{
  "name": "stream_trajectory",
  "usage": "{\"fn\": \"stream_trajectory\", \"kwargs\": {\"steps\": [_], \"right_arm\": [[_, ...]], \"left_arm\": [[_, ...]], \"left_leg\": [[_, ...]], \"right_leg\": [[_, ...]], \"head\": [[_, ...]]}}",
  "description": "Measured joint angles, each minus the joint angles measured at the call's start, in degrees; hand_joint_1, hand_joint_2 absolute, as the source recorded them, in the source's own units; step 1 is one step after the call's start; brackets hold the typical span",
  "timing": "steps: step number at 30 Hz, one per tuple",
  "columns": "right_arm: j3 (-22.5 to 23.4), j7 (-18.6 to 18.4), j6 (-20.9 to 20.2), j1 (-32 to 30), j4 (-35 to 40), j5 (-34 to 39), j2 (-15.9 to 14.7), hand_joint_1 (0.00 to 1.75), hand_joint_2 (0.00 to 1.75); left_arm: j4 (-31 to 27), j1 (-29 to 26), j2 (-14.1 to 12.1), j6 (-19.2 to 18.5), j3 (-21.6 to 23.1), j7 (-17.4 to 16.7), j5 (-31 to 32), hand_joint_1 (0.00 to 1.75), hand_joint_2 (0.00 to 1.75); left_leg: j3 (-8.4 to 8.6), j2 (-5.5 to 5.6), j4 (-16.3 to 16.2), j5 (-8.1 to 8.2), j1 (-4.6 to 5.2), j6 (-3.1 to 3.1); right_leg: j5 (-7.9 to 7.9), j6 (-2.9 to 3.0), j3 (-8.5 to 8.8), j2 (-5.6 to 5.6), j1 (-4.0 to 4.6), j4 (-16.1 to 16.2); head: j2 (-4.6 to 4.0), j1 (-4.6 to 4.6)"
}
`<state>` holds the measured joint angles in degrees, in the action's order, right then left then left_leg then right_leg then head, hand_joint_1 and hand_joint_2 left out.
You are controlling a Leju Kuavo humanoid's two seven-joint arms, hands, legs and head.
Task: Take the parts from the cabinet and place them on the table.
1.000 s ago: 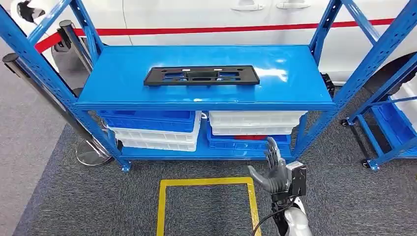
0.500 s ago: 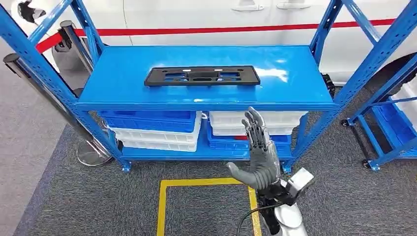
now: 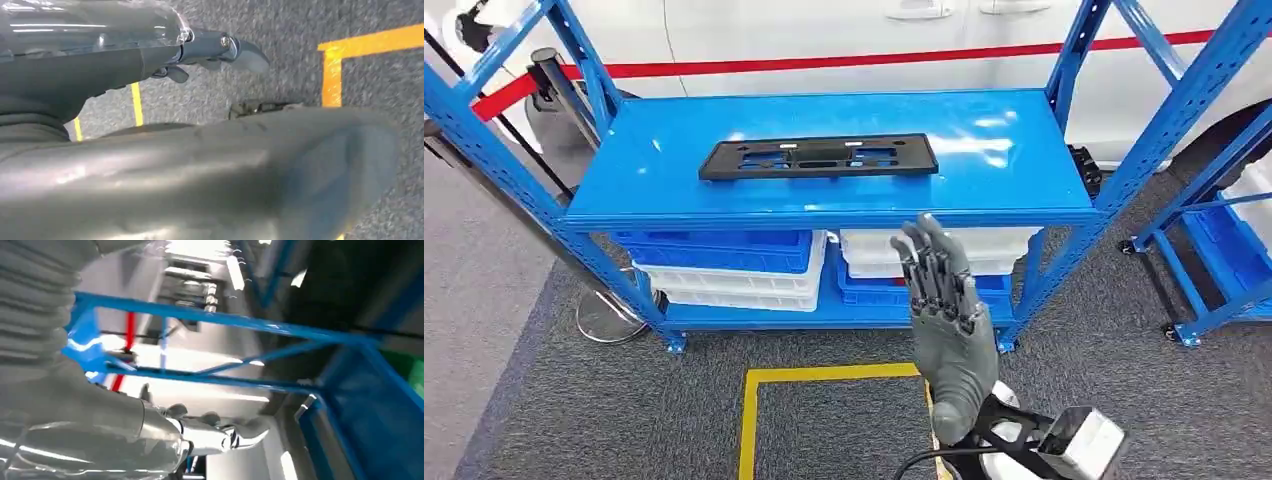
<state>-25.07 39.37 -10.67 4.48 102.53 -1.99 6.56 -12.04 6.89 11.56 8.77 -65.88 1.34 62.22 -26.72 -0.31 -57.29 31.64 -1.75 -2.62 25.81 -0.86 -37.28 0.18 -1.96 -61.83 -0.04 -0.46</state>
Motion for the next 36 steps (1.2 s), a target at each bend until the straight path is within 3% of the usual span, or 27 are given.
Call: {"fn": "stream_trajectory", "kwargs": {"steps": [2, 3, 6, 7, 8, 10, 11, 12, 13, 14, 16, 17, 18, 19, 20, 22, 23, 25, 27, 28, 29, 31, 33, 34, 36], "right_arm": [[-0.7, 0.0, -0.4, 0.4, 0.3, 0.4, -0.2, 0.0, 0.0], [-1.0, 0.1, -0.6, 0.6, 0.5, 0.5, -0.3, 0.0, 0.0], [-2.0, 0.2, -0.8, 0.8, 0.5, 0.8, -0.7, 0.0, 0.0], [-2.3, 0.3, -0.8, 0.8, 0.4, 0.8, -0.9, 0.0, 0.0], [-2.5, 0.3, -0.8, 0.8, 0.3, 0.9, -1.1, 0.0, 0.0], [-3.0, 0.3, -0.6, 1.0, 0.3, 1.4, -1.5, 0.0, 0.0], [-3.2, 0.3, -0.4, 1.1, 0.3, 1.5, -1.6, 0.0, 0.0], [-3.4, 0.3, -0.4, 1.2, 0.3, 1.6, -1.8, 0.0, 0.0], [-3.5, 0.3, -0.2, 1.4, 0.2, 1.6, -1.9, 0.0, 0.0], [-3.7, 0.3, -0.2, 1.5, 0.1, 1.7, -2.0, 0.0, 0.0], [-4.0, 0.3, 0.1, 1.6, 0.0, 1.7, -2.2, 0.0, 0.0], [-4.1, 0.3, 0.2, 1.8, 0.0, 1.7, -2.2, 0.0, 0.0], [-4.2, 0.3, 0.3, 2.0, 0.0, 1.8, -2.3, 0.0, 0.0], [-4.3, 0.4, 0.3, 2.4, 0.0, 1.8, -2.4, 0.0, 0.0], [-4.4, 0.4, 0.3, 2.5, 0.0, 1.8, -2.6, 0.0, 0.0], [-4.4, 0.4, 0.5, 2.3, -0.3, 1.8, -2.8, 0.0, 0.0], [-4.4, 0.4, 0.5, 2.3, -0.5, 1.9, -2.9, 0.0, 0.0], [-4.4, 0.4, 0.6, 2.4, -0.5, 2.0, -3.0, 0.0, 0.0], [-4.4, 0.4, 0.7, 2.4, -0.6, 2.3, -3.1, 0.0, 0.0], [-4.4, 0.3, 0.8, 2.5, -0.9, 2.5, -3.3, 0.0, 0.0], [-4.5, 0.1, 1.0, 2.4, -1.0, 2.5, -3.3, 0.0, 0.0], [-4.5, 0.0, 1.2, 2.6, -1.0, 2.7, -3.3, 0.0, 0.0], [-4.6, -0.7, 1.8, 2.9, -0.9, 2.8, -3.3, 0.0, 0.0], [-4.7, -1.1, 2.2, 2.9, -0.9, 2.9, -3.2, 0.0, 0.0], [-4.8, -1.2, 2.5, 2.9, -1.0, 3.0, -3.2, 0.0, 0.0]], "left_arm": [[0.0, 0.2, 0.1, 0.2, 0.0, -0.2, 0.3, 0.0, 0.0], [0.0, 0.3, 0.2, 0.2, 0.0, -0.2, 0.4, 0.0, 0.0], [0.0, 0.3, 0.2, 0.3, 0.0, -0.5, 0.5, 0.0, 0.0], [0.1, 0.1, 0.2, 0.3, 0.0, -0.6, 0.7, 0.0, 0.0], [0.1, 0.0, 0.2, 0.3, 0.0, -0.5, 0.7, 0.0, 0.0], [0.1, 0.0, 0.2, 0.3, 0.0, -0.6, 0.8, 0.0, 0.0], [0.2, 0.1, 0.2, 0.3, 0.0, -0.7, 0.8, 0.0, 0.0], [0.2, 0.0, -0.1, 0.3, 0.0, -0.7, 0.8, 0.0, 0.0], [0.2, 0.1, 0.0, 0.3, 0.0, -0.9, 0.8, 0.0, 0.0], [0.2, 0.3, 0.0, 0.3, 0.0, -0.9, 0.9, 0.0, 0.0], [0.2, 0.1, 0.0, 0.3, 0.0, -1.0, 0.9, 0.0, 0.0], [0.2, 0.1, 0.1, 0.3, 0.0, -1.0, 0.9, 0.0, 0.0], [0.2, 0.2, 0.1, 0.3, 0.0, -0.9, 0.9, 0.0, 0.0], [0.2, 0.3, 0.1, 0.5, 0.0, -0.9, 0.9, 0.0, 0.0], [0.2, 0.4, 0.1, 0.5, 0.0, -0.9, 0.9, 0.0, 0.0], [0.2, 0.2, 0.3, 0.6, 0.0, -0.9, 0.9, 0.0, 0.0], [0.3, 0.0, 0.3, 0.6, 0.0, -0.9, 0.9, 0.0, 0.0], [0.3, -0.2, 0.4, 0.7, 0.0, -0.9, 0.9, 0.0, 0.0], [0.3, -0.2, 0.5, 0.8, 0.0, -0.9, 0.9, 0.0, 0.0], [0.3, -0.1, 0.5, 0.9, 0.0, -0.9, 0.8, 0.0, 0.0], [0.3, 0.1, 0.5, 0.9, 0.0, -0.9, 0.8, 0.0, 0.0], [0.3, 0.0, 0.5, 1.0, 0.0, -0.8, 0.9, 0.0, 0.0], [0.3, 0.1, 0.5, 1.0, 0.0, -0.9, 1.1, 0.0, 0.0], [0.3, 0.2, 0.5, 1.0, 0.0, -0.9, 1.4, 0.0, 0.0], [0.3, 0.3, 0.5, 1.0, 0.0, -1.0, 1.4, 0.0, 0.0]], "left_leg": [[0.49, -0.1, -0.2, 0.65, -0.28, -0.52], [-0.61, -0.08, -2.7, 1.71, -0.25, -0.31], [-9.08, -0.07, -16.9, 6.66, 0.09, 0.18], [-11.47, -0.07, -19.9, 6.61, 0.22, 0.48], [-12.42, -0.06, -19.8, 4.88, 0.49, 1.0], [-10.69, 0.05, -12.5, -1.55, 1.37, 2.6], [-9.03, 0.06, -7.1, -5.32, 1.98, 3.88], [-8.3, 0.09, -5.6, -5.31, 2.44, 4.89], [-8.08, -0.08, -4.2, -5.33, 2.82, 5.21], [-7.38, -0.05, -3.2, -4.74, 3.33, 5.07], [-6.7, 0.04, -1.6, -4.59, 3.29, 5.42], [-4.92, 0.16, -0.4, -4.7, 2.62, 5.31], [-3.91, 0.19, 0.1, -4.68, 2.64, 5.37], [-3.41, 0.21, 0.3, -4.55, 2.55, 5.57], [-3.03, 0.22, 0.3, -4.19, 2.51, 5.71], [-2.04, 0.31, 0.3, -3.17, 2.46, 5.47], [-1.32, 0.4, 0.3, -2.58, 2.33, 5.2], [0.64, 0.52, 0.3, -1.18, 1.91, 4.64], [2.08, 0.5, 0.3, 0.47, 1.66, 3.99], [2.73, 0.59, -0.4, 1.09, 1.68, 3.51], [2.18, 0.59, -0.3, 1.57, 1.72, 3.01], [2.76, 0.49, -0.4, 1.12, 1.63, 2.28], [1.83, 0.48, -3.3, 0.69, 1.46, 1.89], [-0.23, 0.48, -6.9, 1.22, 1.42, 1.66], [-5.45, 0.46, -14.2, 4.92, 1.25, 1.31]], "right_leg": [[0.42, 0.99, 0.49, 0.12, -0.07, 0.3], [0.74, 1.41, 0.89, 0.05, 0.06, 0.4], [1.52, 2.18, 1.7, -0.15, 0.85, 0.4], [1.86, 2.37, 2.09, -0.07, 1.22, 0.4], [2.24, 2.52, 2.67, 0.03, 1.56, 0.4], [3.13, 2.62, 4.19, 0.2, 2.15, 0.5], [3.66, 2.67, 5.04, 0.2, 2.33, 0.6], [3.9, 2.61, 5.17, 0.11, 1.98, 0.7], [4.08, 2.22, 5.25, 0.34, 2.18, 0.7], [3.98, 1.73, 5.14, 0.31, 1.6, 1.0], [3.25, 1.01, 5.87, 0.03, 1.4, 0.7], [3.68, 0.84, 5.7, -0.05, 1.61, 0.1], [3.76, 0.62, 5.51, -0.05, 1.57, -1.3], [4.81, 0.35, 3.88, -0.01, 1.59, -4.0], [6.17, -0.05, 1.14, -0.01, 1.41, -7.8], [8.01, -0.8, -4.18, -0.04, 0.97, -13.9], [7.38, -0.97, -5.55, -0.07, 0.83, -14.1], [3.13, -1.04, -4.77, -0.15, 0.57, -8.4], [-4.3, -1.38, -2.5, -0.3, 0.37, -0.1], [-3.27, -0.83, -3.05, -0.34, 0.78, 0.9], [-3.76, 0.29, -3.13, -0.17, 0.89, 0.4], [-3.26, 1.26, -2.7, -0.01, 1.15, 0.7], [-2.81, 1.79, -1.11, 0.01, 0.78, 1.7], [-2.52, 2.08, -0.37, -0.07, 0.75, 2.1], [-1.95, 2.29, 0.32, -0.1, 0.83, 2.4]], "head": [[0.0, -0.07], [0.0, -0.15], [0.0, -0.2], [0.0, -0.2], [0.0, -0.22], [0.0, -0.22], [0.0, -0.2], [0.0, 0.24], [0.0, 0.44], [0.0, 0.07], [0.0, -0.04], [0.0, -0.11], [0.0, -0.02], [0.0, 0.04], [0.0, 0.07], [0.0, 0.04], [0.0, 0.04], [0.0, 0.04], [0.0, 0.11], [0.0, 0.0], [0.0, -0.13], [0.0, 0.0], [0.0, 0.0], [0.0, -0.33], [0.0, -0.31]]}}
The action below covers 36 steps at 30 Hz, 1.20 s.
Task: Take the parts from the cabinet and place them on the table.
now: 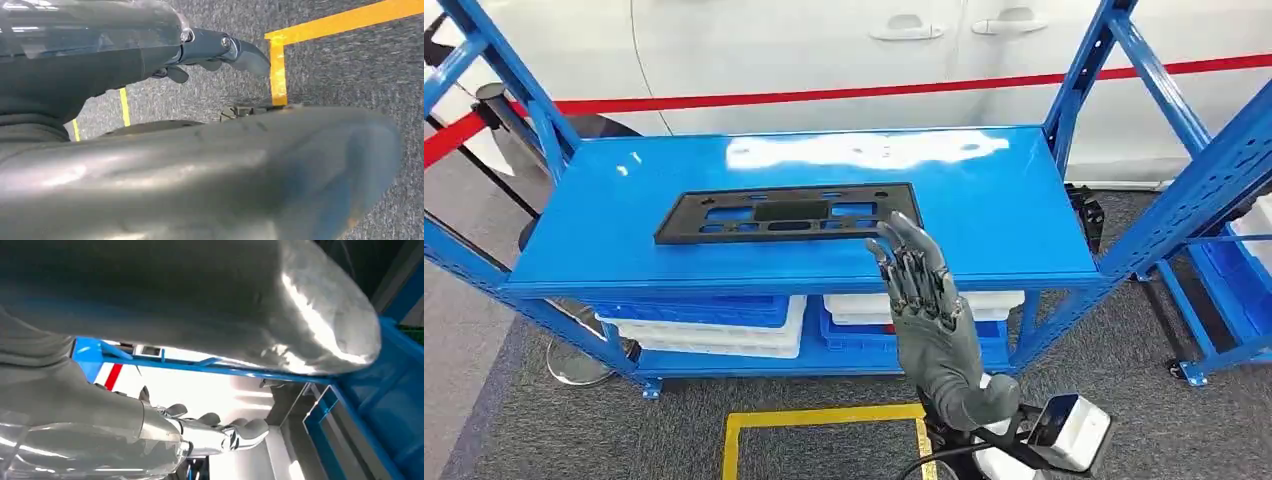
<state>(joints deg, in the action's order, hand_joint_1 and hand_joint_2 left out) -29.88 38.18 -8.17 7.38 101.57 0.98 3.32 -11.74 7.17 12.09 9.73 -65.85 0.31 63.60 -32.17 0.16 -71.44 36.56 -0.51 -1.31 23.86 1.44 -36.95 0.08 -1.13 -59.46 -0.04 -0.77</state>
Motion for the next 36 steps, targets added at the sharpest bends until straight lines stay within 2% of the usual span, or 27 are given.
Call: {"fn": "stream_trajectory", "kwargs": {"steps": [1, 2, 3, 5, 6, 8, 9, 11, 12, 13, 15, 16, 17, 18, 19, 20, 21, 22, 25, 27, 28, 29, 30, 32, 33, 34, 36], "right_arm": [[0.0, 0.0, 0.0, 0.0, 0.0, 0.0, 0.0, 0.0, 0.0], [-0.1, 0.0, 0.0, 0.0, -0.1, 0.1, 0.0, 0.0, 0.0], [-0.1, 0.0, 0.0, -0.1, -0.2, 0.2, 0.0, 0.0, 0.0], [-0.1, 0.0, 0.1, 0.0, -0.2, 0.3, 0.0, 0.0, 0.0], [-0.1, 0.0, 0.1, 0.0, -0.2, 0.5, 0.0, 0.0, 0.0], [-0.1, 0.0, 0.2, 0.0, -0.4, 0.6, 0.0, 0.0, 0.0], [-0.1, 0.0, 0.2, 0.0, -0.5, 0.7, 0.0, 0.0, 0.0], [-0.1, 0.0, 0.4, 0.0, -0.5, 0.8, 0.0, 0.0, 0.0], [-0.1, 0.0, 0.4, 0.0, -0.6, 0.8, -0.1, 0.0, 0.0], [-0.1, 0.1, 0.5, 0.0, -0.6, 0.9, -0.1, 0.0, 0.0], [-0.1, 0.1, 0.7, -0.1, -0.9, 0.9, -0.2, 0.0, 0.0], [-0.1, 0.1, 0.7, -0.3, -1.0, 0.9, -0.4, 0.0, 0.0], [-0.1, 0.1, 0.8, -0.4, -1.2, 0.9, -0.5, 0.0, 0.0], [-0.1, 0.2, 0.9, -0.5, -1.3, 0.9, -0.6, 0.0, 0.0], [-0.1, 0.3, 1.1, -0.5, -1.5, 0.9, -0.7, 0.0, 0.0], [-0.1, 0.3, 1.2, -0.5, -1.5, 0.9, -0.8, 0.0, 0.0], [-0.1, 0.4, 1.2, -0.5, -1.5, 0.9, -0.9, 0.0, 0.0], [-0.1, 0.4, 1.4, -0.6, -1.5, 0.8, -0.9, 0.0, 0.0], [-0.1, 0.4, 1.9, -1.0, -1.4, 0.7, -1.0, 0.0, 0.0], [-0.1, 0.4, 1.9, -1.1, -1.3, 0.6, -1.0, 0.0, 0.0], [-0.1, 0.4, 1.9, -1.1, -1.2, 0.6, -1.0, 0.0, 0.0], [-0.1, 0.4, 1.9, -1.1, -1.2, 0.5, -1.0, 0.0, 0.0], [-0.1, 0.4, 1.9, -1.4, -1.2, 0.4, -1.0, 0.0, 0.0], [-0.2, 0.4, 1.9, -1.8, -1.2, 0.4, -1.1, 0.0, 0.0], [-0.2, 0.4, 1.9, -2.0, -1.2, 0.3, -1.1, 0.0, 0.0], [-0.2, 0.4, 1.9, -2.1, -1.2, 0.3, -1.1, 0.0, 0.0], [-0.2, 0.4, 1.9, -2.2, -1.2, 0.1, -1.1, 0.0, 0.0]], "left_arm": [[0.0, -0.1, 0.0, 0.0, 0.0, 0.0, 0.0, 0.0, 0.0], [0.0, -0.1, 0.0, 0.0, 0.0, -0.1, 0.0, 0.0, 0.0], [0.0, -0.2, 0.0, 0.0, 0.0, -0.1, 0.0, 0.0, 0.0], [0.0, -0.2, 0.0, 0.0, 0.0, 0.0, 0.0, 0.0, 0.0], [0.0, -0.2, 0.0, 0.0, 0.0, 0.0, 0.0, 0.0, 0.0], [0.0, -0.1, 0.0, 0.0, 0.0, 0.1, 0.0, 0.0, 0.0], [0.0, -0.1, 0.0, 0.0, 0.0, 0.2, 0.0, 0.0, 0.0], [0.0, -0.4, 0.0, 0.1, 0.0, 0.2, -0.1, 0.0, 0.0], [0.0, -0.4, 0.0, 0.1, 0.0, 0.1, -0.1, 0.0, 0.0], [0.0, -0.3, 0.0, 0.1, 0.0, 0.1, -0.1, 0.0, 0.0], [0.0, -0.1, 0.0, 0.1, 0.0, 0.1, -0.1, 0.0, 0.0], [0.0, -0.1, 0.0, 0.1, 0.0, 0.0, -0.1, 0.0, 0.0], [0.0, -0.2, 0.0, 0.1, 0.0, 0.0, 0.0, 0.0, 0.0], [0.0, -0.2, 0.0, 0.0, 0.0, 0.0, 0.0, 0.0, 0.0], [0.0, -0.2, 0.0, 0.0, 0.0, 0.0, 0.1, 0.0, 0.0], [0.0, -0.2, 0.0, -0.1, 0.0, 0.0, 0.1, 0.0, 0.0], [0.0, -0.1, 0.0, -0.2, 0.0, 0.0, 0.2, 0.0, 0.0], [0.0, -0.1, 0.1, -0.3, 0.0, 0.0, 0.2, 0.0, 0.0], [0.0, 0.0, 0.1, -0.3, 0.0, 0.0, 0.4, 0.0, 0.0], [0.0, 0.3, 0.0, -0.5, 0.1, 0.1, 0.4, 0.0, 0.0], [0.0, 0.3, 0.1, -0.5, 0.1, 0.2, 0.5, 0.0, 0.0], [0.0, 0.3, 0.1, -0.7, 0.1, 0.2, 0.5, 0.0, 0.0], [0.0, 0.3, 0.1, -0.8, 0.1, 0.2, 0.5, 0.0, 0.0], [0.0, 0.1, 0.1, -0.8, 0.1, 0.2, 0.5, 0.0, 0.0], [0.0, 0.0, 0.1, -0.9, 0.1, 0.2, 0.5, 0.0, 0.0], [0.0, -0.1, 0.1, -0.9, 0.1, 0.2, 0.4, 0.0, 0.0], [0.0, 0.0, 0.0, -0.9, 0.1, 0.3, 0.4, 0.0, 0.0]], "left_leg": [[-2.21, 0.0, -2.4, 1.71, -0.05, -0.19], [-3.48, 0.0, -2.8, 1.76, -0.11, -0.18], [-3.81, 0.0, -1.3, 0.01, -0.15, -0.22], [-2.39, 0.0, 5.6, -6.33, -0.15, 0.01], [-1.01, -0.01, 11.0, -10.7, -0.13, 0.38], [-1.43, -0.25, 12.6, -7.67, 0.54, 0.92], [-1.11, -0.12, 12.4, -9.29, 0.56, 1.38], [-0.87, -0.09, 12.7, -10.05, 0.56, 2.04], [-0.38, -0.21, 13.5, -10.68, -0.06, 2.47], [-0.15, -0.19, 13.8, -10.78, 0.09, 2.64], [-0.08, -0.2, 13.8, -10.68, 0.32, 3.15], [-0.05, -0.2, 13.7, -10.56, 0.51, 3.35], [-0.01, -0.19, 13.7, -10.41, 0.72, 3.53], [0.14, -0.14, 13.6, -10.26, 0.86, 3.6], [0.36, -0.06, 13.5, -10.01, 0.97, 3.61], [0.76, 0.07, 13.4, -9.66, 1.08, 3.59], [1.04, 0.09, 13.4, -9.35, 1.13, 3.53], [1.09, 0.08, 13.3, -9.11, 1.29, 3.4], [1.06, 0.1, 13.5, -8.72, 1.27, 2.55], [1.47, 0.11, 13.5, -8.01, 1.52, 1.95], [1.2, 0.09, 12.2, -7.44, 1.46, 1.61], [-0.7, 0.13, 8.3, -5.58, 1.22, 1.36], [-3.25, 0.11, 3.6, -3.77, 0.9, 1.02], [-7.77, 0.1, -3.7, -2.1, 0.31, 0.48], [-8.56, 0.09, -4.0, -3.22, 0.01, 0.27], [-7.97, 0.08, -1.7, -5.45, -0.27, 0.07], [-4.08, -0.01, 8.0, -11.57, -0.79, -0.21]], "right_leg": [[0.37, 0.03, 0.33, 0.1, 0.02, 0.0], [0.69, 0.02, 0.75, 0.2, 0.03, 0.0], [1.04, -0.03, 1.25, 0.32, 0.02, 0.0], [1.65, -0.27, 2.31, 0.41, 0.02, 0.0], [2.02, -0.51, 2.91, 0.4, 0.02, 0.0], [2.17, -1.11, 2.82, 0.39, 0.09, 0.0], [2.35, -1.61, 2.85, 0.38, 0.13, 0.0], [2.56, -2.34, 3.44, 0.37, 0.17, 0.4], [3.0, -2.68, 3.4, 0.2, 0.15, -0.3], [4.11, -2.81, 2.8, 0.12, 0.2, -1.6], [8.46, -2.92, -1.24, 0.11, 0.25, -9.6], [9.83, -2.92, -3.39, 0.11, 0.25, -13.5], [10.09, -2.88, -5.11, 0.1, 0.29, -16.2], [8.81, -2.74, -5.27, 0.1, 0.32, -15.8], [6.31, -2.46, -4.2, 0.11, 0.41, -12.9], [2.85, -1.98, -1.68, 0.11, 0.59, -7.4], [0.72, -1.55, 0.24, 0.11, 0.86, -3.2], [1.28, -1.02, 1.45, 0.05, 1.25, -1.1], [1.54, -0.79, 1.7, 0.15, 1.48, 0.1], [1.46, -0.48, 2.71, 0.18, 0.48, 1.4], [1.58, -0.32, 3.29, 0.18, 0.53, 1.9], [1.82, 0.03, 3.66, 0.0, 0.48, 1.9], [2.06, 0.02, 3.93, 0.0, 0.49, 1.9], [2.59, -0.05, 4.38, -0.01, 0.47, 1.9], [2.85, -0.2, 4.74, 0.05, 0.4, 1.9], [3.17, -0.37, 5.17, 0.13, 0.32, 1.9], [3.97, -0.89, 6.37, 0.22, 0.1, 1.8]], "head": [[0.0, 0.0], [0.0, 0.02], [0.0, 0.0], [0.0, 0.0], [0.0, 0.02], [0.0, -0.17], [0.0, -0.09], [0.0, -0.09], [0.0, -0.09], [0.0, 0.0], [0.0, 0.0], [0.0, -0.02], [0.0, -0.02], [0.0, -0.02], [0.0, -0.02], [0.0, 0.0], [0.0, -0.02], [0.0, -0.04], [0.0, -0.02], [0.0, -0.04], [0.0, -0.15], [0.0, -0.46], [0.0, -0.46], [0.0, -0.46], [0.0, -0.44], [0.0, -0.46], [0.0, -0.44]]}}
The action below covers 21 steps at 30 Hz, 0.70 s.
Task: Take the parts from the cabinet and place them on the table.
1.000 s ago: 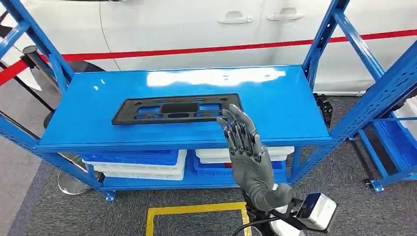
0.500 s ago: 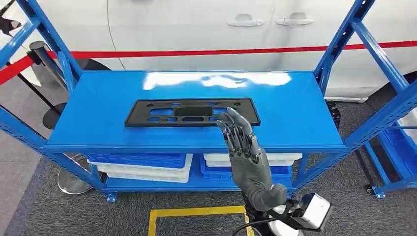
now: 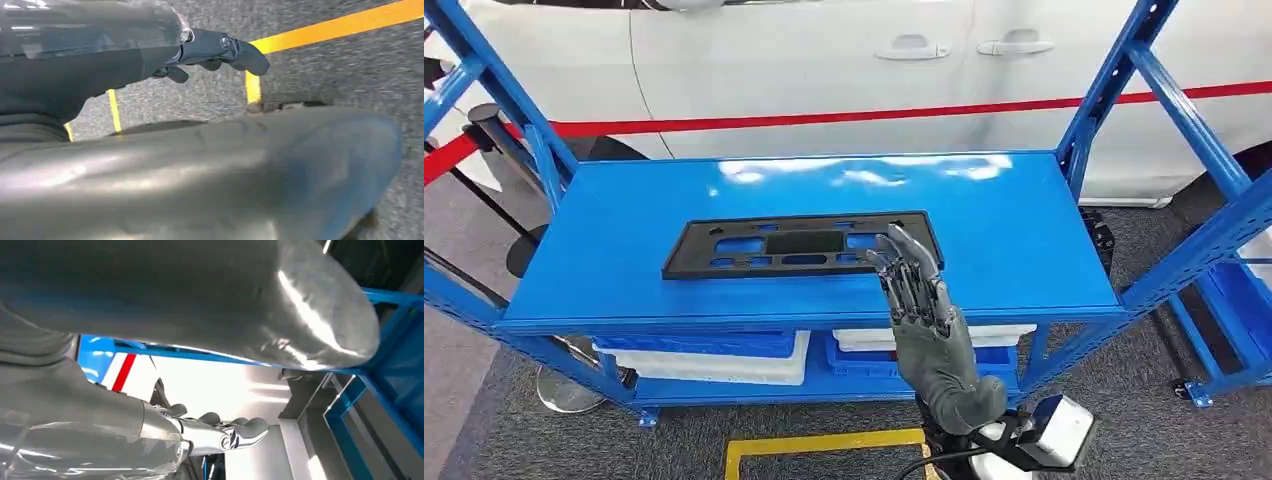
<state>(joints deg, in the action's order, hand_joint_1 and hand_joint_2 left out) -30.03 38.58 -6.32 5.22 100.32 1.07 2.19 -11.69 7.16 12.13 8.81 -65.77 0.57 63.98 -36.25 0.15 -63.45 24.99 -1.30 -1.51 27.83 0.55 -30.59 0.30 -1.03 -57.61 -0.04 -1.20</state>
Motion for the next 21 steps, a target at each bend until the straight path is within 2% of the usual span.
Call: {"fn": "stream_trajectory", "kwargs": {"steps": [1, 2, 3, 6, 8, 9, 11, 12, 13, 14, 16, 17, 18, 19, 20, 21], "right_arm": [[0.0, 0.0, 0.0, 0.0, 0.0, 0.0, 0.0, 0.0, 0.0], [0.0, 0.0, 0.0, 0.0, 0.0, 0.0, 0.0, 0.0, 0.0], [0.0, 0.0, 0.0, 0.0, 0.0, -0.1, 0.0, 0.0, 0.0], [0.0, 0.0, -0.1, 0.0, 0.0, -0.2, -0.1, 0.0, 0.0], [0.0, -0.1, -0.1, 0.0, 0.1, -0.2, -0.1, 0.0, 0.0], [0.0, -0.1, -0.1, 0.2, 0.2, -0.2, -0.1, 0.0, 0.0], [0.0, -0.4, -0.1, 0.1, 0.1, -0.2, -0.2, 0.0, 0.0], [0.0, -0.6, -0.1, 0.0, 0.0, 0.0, -0.3, 0.0, 0.0], [0.0, -1.1, 0.0, 0.0, -0.2, 0.3, -0.3, 0.0, 0.0], [0.0, -1.4, 0.0, 0.0, -0.3, 0.5, -0.3, 0.0, 0.0], [0.0, -1.4, 0.2, 0.0, -0.4, 0.7, -0.3, 0.0, 0.0], [0.0, -1.5, 0.4, 0.0, -0.4, 0.9, -0.3, 0.0, 0.0], [0.1, -1.9, 0.6, 0.1, -0.5, 0.9, -0.3, 0.0, 0.0], [0.1, -2.6, 1.1, 0.2, -0.7, 1.1, -0.2, 0.0, 0.0], [0.2, -3.1, 1.7, 0.3, -0.8, 1.7, -0.3, 0.0, 0.0], [0.2, -3.5, 2.2, 0.4, -0.9, 2.1, -0.2, 0.0, 0.0]], "left_arm": [[0.0, 0.0, 0.0, 0.0, 0.0, 0.0, 0.0, 0.0, 0.0], [0.2, 0.1, 0.1, -0.1, 0.0, 0.0, -0.1, 0.0, 0.0], [0.2, 0.2, 0.1, -0.1, 0.0, 0.1, -0.2, 0.0, 0.0], [0.2, 0.1, 0.0, -0.1, 0.0, 0.1, -0.2, 0.0, 0.0], [0.2, 0.1, 0.0, 0.0, 0.0, 0.2, -0.3, 0.0, 0.0], [0.2, 0.2, 0.0, 0.0, 0.0, 0.2, -0.3, 0.0, 0.0], [0.2, 0.2, 0.0, 0.1, 0.0, 0.3, -0.4, 0.0, 0.0], [0.2, 0.1, 0.0, 0.1, 0.0, 0.3, -0.4, 0.0, 0.0], [0.2, 0.0, 0.0, 0.1, 0.0, 0.4, -0.5, 0.0, 0.0], [0.2, -0.1, 0.0, 0.1, 0.0, 0.5, -0.5, 0.0, 0.0], [0.2, -0.1, 0.0, 0.1, 0.0, 0.5, -0.5, 0.0, 0.0], [0.2, -0.1, 0.0, 0.2, 0.0, 0.6, -0.6, 0.0, 0.0], [0.3, -0.1, 0.1, 0.2, 0.0, 0.6, -0.8, 0.0, 0.0], [0.3, 0.0, 0.1, 0.2, 0.0, 0.6, -0.9, 0.0, 0.0], [0.3, 0.0, 0.1, 0.4, -0.1, 0.5, -1.0, 0.0, 0.0], [0.3, -0.1, 0.1, 0.5, -0.1, 0.5, -1.0, 0.0, 0.0]], "left_leg": [[1.48, -0.06, 3.9, -1.18, -0.17, -0.09], [2.43, -0.03, 4.7, 0.14, 0.51, 0.11], [2.44, 0.07, 4.6, 0.57, 0.53, 1.06], [2.53, 0.11, 4.9, 1.11, 0.68, 2.07], [4.24, 0.22, 5.4, 1.51, 0.68, 3.03], [4.68, 0.21, 5.5, 1.8, 0.79, 3.36], [5.43, 0.22, 5.5, 2.59, 1.1, 3.85], [5.82, 0.25, 5.4, 3.0, 1.32, 3.99], [6.41, 0.31, 5.4, 3.49, 1.58, 4.05], [7.21, 0.35, 5.5, 4.08, 1.74, 4.07], [8.87, 0.47, 5.5, 5.22, 1.91, 4.01], [9.89, 0.46, 5.6, 6.0, 1.97, 3.95], [10.35, 0.46, 5.6, 6.47, 2.02, 3.74], [10.42, 0.59, 5.9, 6.78, 2.02, 3.32], [10.72, 0.44, 6.3, 7.14, 1.93, 2.88], [11.25, 0.3, 5.6, 6.63, 2.0, 2.7]], "right_leg": [[0.43, -0.37, 0.49, -0.02, -0.07, 0.0], [0.85, -1.02, 0.43, 0.12, 0.22, -0.2], [0.94, -1.35, 0.45, 0.13, 0.15, -0.1], [0.89, -1.92, 0.95, 0.05, 0.09, -0.4], [1.41, -2.32, 0.39, -0.1, -0.28, -2.7], [2.45, -2.36, -1.18, -0.15, -0.27, -5.5], [5.7, -2.43, -7.42, -0.15, -0.08, -14.6], [6.45, -2.36, -10.07, -0.15, -0.07, -17.7], [5.87, -2.13, -11.79, -0.15, 0.04, -18.6], [4.1, -1.8, -12.07, -0.15, 0.28, -17.0], [-1.28, -0.61, -10.03, -0.14, 1.03, -9.7], [-5.44, 0.32, -8.3, -0.16, 1.73, -4.0], [-5.47, 0.6, -8.21, -0.04, 2.24, -3.0], [-4.22, 0.8, -8.05, 0.0, 2.38, -2.1], [-5.31, 1.02, -7.77, -0.01, 2.36, -2.3], [-4.89, 1.27, -7.39, 0.07, 2.33, -1.8]], "head": [[0.0, 0.0], [0.0, -0.11], [0.02, -0.17], [0.0, 0.0], [0.0, 0.09], [0.0, 0.04], [0.0, 0.13], [0.0, 0.15], [0.0, 0.13], [0.0, 0.13], [0.0, 0.13], [0.0, 0.17], [0.0, -0.04], [0.0, 0.0], [0.0, 0.11], [0.0, 0.07]]}}
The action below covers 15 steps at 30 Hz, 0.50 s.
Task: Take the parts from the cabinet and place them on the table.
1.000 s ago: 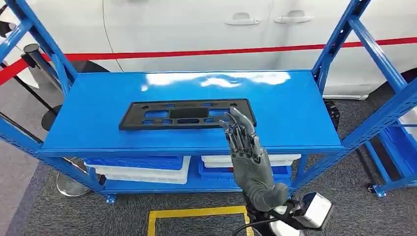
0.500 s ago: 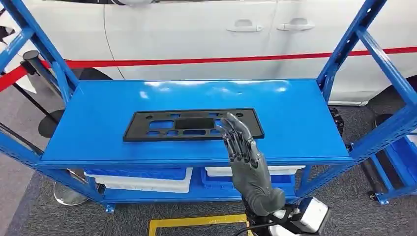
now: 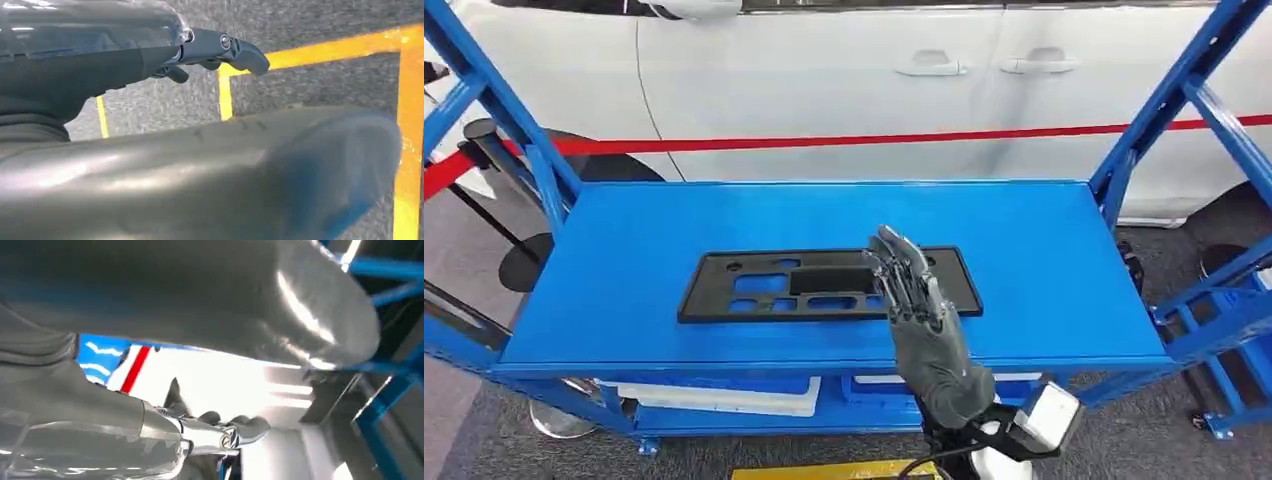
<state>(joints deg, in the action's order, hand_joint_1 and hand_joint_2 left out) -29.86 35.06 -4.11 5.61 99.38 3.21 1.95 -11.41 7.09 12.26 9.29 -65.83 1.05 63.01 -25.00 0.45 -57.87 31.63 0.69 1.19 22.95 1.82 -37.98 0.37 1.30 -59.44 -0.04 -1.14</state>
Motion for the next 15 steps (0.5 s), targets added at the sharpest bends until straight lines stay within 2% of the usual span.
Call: {"fn": "stream_trajectory", "kwargs": {"steps": [1, 2, 3, 4, 6, 7, 8, 9, 11, 12, 13, 14, 15], "right_arm": [[0.0, -0.2, 0.2, 0.2, -0.2, 0.3, 0.0, 0.0, 0.0], [0.0, -0.7, 0.7, 0.3, -0.2, 0.8, 0.1, 0.0, 0.0], [0.1, -1.4, 1.5, 0.5, -0.3, 1.0, 0.1, 0.0, 0.0], [0.1, -2.5, 2.6, 0.7, -0.5, 1.3, 0.3, 0.0, 0.0], [0.1, -4.9, 5.5, 0.7, -1.2, 1.9, 0.5, 0.0, 0.0], [0.1, -5.7, 6.7, 0.7, -1.6, 2.1, 0.4, 0.0, 0.0], [0.0, -6.3, 7.5, 0.7, -1.9, 2.2, 0.5, 0.0, 0.0], [-0.1, -7.0, 8.5, 0.7, -2.3, 2.2, 0.4, 0.0, 0.0], [-0.5, -7.2, 9.4, 0.8, -2.9, 1.6, 0.4, 0.0, 0.0], [-0.9, -7.3, 9.5, 0.9, -3.4, 1.2, 0.3, 0.0, 0.0], [-1.2, -7.3, 9.5, 1.0, -3.6, 1.1, 0.2, 0.0, 0.0], [-1.5, -7.3, 9.6, 1.0, -3.9, 0.9, 0.1, 0.0, 0.0], [-1.7, -7.3, 9.7, 1.0, -4.2, 0.8, 0.0, 0.0, 1.75]], "left_arm": [[0.0, 0.1, 0.0, 0.2, 0.0, 0.0, 0.0, 0.0, 0.0], [0.0, 0.2, -0.1, 0.5, 0.0, 0.0, 0.0, 0.0, 0.0], [0.0, 0.3, -0.1, 0.6, 0.0, 0.0, -0.1, 0.0, 0.0], [0.0, 0.3, -0.1, 0.7, -0.1, 0.0, -0.2, 0.0, 0.0], [0.0, 0.2, -0.1, 0.7, -0.2, 0.1, -0.4, 0.0, 0.0], [0.0, 0.0, -0.1, 0.7, -0.2, 0.2, -0.4, 0.0, 0.0], [0.0, -0.1, -0.1, 0.7, -0.2, 0.1, -0.3, 0.0, 0.0], [0.0, -0.2, -0.2, 0.7, -0.2, 0.1, 0.0, 0.0, 0.0], [0.0, -0.2, -0.2, 0.7, -0.2, -0.1, 0.4, 0.0, 0.0], [0.1, -0.2, -0.2, 0.7, -0.2, -0.4, 0.6, 0.0, 0.0], [0.1, 0.0, -0.2, 0.7, -0.2, -0.5, 0.6, 0.0, 0.0], [0.1, 0.2, -0.2, 0.7, -0.2, -0.6, 0.7, 0.0, 0.0], [0.1, 0.0, -0.2, 0.7, -0.2, -0.7, 0.7, 0.0, 0.0]], "left_leg": [[0.43, 0.02, 0.2, 0.01, 0.13, -0.22], [0.34, -0.05, -0.4, 0.66, 0.07, -0.4], [-0.55, -0.09, -2.5, 1.07, 0.12, -0.75], [-3.13, -0.07, -6.7, 2.74, -0.18, -1.1], [-8.37, -0.08, -14.1, 6.19, -0.78, -1.94], [-10.31, -0.09, -15.8, 6.45, -1.04, -2.19], [-10.87, -0.09, -15.1, 5.17, -1.26, -2.52], [-10.47, -0.09, -12.1, 2.23, -1.47, -2.77], [-7.79, -0.12, -2.6, -5.54, -1.86, -3.03], [-7.6, -0.07, -1.5, -4.93, -1.67, -3.14], [-7.98, -0.28, -0.3, -3.44, -1.31, -2.85], [-7.5, -0.39, -0.8, -4.53, -1.17, -1.67], [-7.55, -0.29, -1.0, -4.9, -1.15, -1.07]], "right_leg": [[0.15, 0.18, 0.56, 0.0, -0.15, 0.4], [0.17, 0.11, 1.72, -0.09, -0.74, 1.2], [0.38, 0.33, 2.38, -0.07, -0.82, 1.7], [0.65, 0.58, 2.72, -0.23, -0.93, 1.8], [1.32, 0.45, 3.18, -0.21, -1.05, 1.8], [1.68, 0.36, 3.49, -0.16, -1.14, 1.7], [1.96, 0.22, 3.86, -0.05, -1.24, 1.7], [2.39, -0.03, 4.43, 0.03, -1.42, 1.6], [3.35, -0.65, 5.64, -0.02, -1.75, 1.3], [3.58, -0.95, 6.0, -0.05, -1.79, 1.3], [3.66, -1.17, 5.75, -0.03, -1.72, 1.0], [3.92, -1.65, 5.48, -0.06, -1.6, 1.0], [4.18, -2.1, 5.75, -0.08, -1.61, 1.1]], "head": [[0.0, 0.04], [0.0, 0.09], [0.0, -0.11], [0.0, -0.44], [0.0, -0.39], [0.0, -0.42], [0.0, -0.39], [0.0, -0.41], [0.0, -0.39], [0.0, -0.35], [0.0, -0.48], [0.0, -0.46], [0.0, -0.44]]}}
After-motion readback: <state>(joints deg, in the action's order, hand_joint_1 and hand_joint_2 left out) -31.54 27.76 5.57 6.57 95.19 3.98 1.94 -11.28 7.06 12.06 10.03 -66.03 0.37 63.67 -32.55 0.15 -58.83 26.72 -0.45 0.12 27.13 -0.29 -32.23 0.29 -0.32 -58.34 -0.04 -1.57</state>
